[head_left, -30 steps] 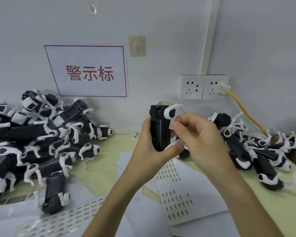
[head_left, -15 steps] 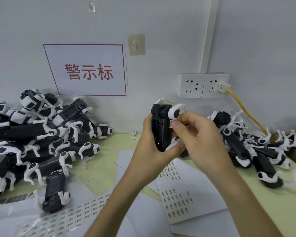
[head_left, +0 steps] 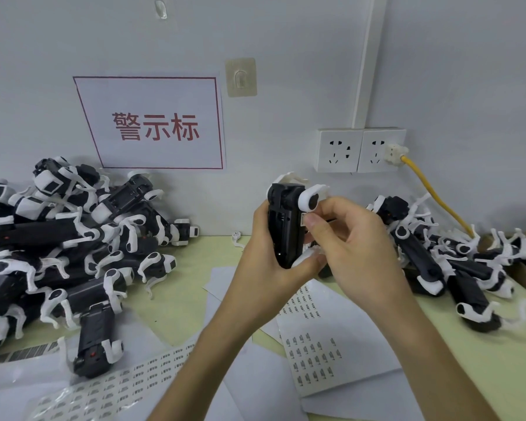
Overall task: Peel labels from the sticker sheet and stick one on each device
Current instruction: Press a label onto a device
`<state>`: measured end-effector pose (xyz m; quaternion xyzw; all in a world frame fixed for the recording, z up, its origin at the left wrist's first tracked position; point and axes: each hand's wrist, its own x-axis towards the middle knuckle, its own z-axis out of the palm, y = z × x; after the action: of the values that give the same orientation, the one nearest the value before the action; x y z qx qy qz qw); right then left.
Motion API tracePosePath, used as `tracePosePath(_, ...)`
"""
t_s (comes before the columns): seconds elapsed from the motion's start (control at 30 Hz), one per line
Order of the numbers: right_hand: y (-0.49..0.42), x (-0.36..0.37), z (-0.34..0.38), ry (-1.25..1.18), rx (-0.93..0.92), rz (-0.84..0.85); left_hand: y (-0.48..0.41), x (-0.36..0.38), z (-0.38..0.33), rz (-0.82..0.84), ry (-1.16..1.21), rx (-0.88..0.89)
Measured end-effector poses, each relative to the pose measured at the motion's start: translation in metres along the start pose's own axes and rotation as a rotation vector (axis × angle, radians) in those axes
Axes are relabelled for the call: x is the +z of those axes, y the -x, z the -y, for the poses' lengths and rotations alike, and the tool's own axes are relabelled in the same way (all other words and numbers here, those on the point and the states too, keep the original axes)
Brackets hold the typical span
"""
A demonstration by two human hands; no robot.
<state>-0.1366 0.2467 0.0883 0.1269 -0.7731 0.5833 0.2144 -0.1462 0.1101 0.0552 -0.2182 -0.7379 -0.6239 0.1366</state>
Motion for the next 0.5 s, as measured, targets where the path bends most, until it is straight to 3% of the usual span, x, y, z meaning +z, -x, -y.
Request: tracePosePath(0.5, -0.0003, 0.0005, -0.0013, 0.005, -0.005, 0.015, -0.0014, -0.0008, 0.0003, 0.010, -0.005, 0.031)
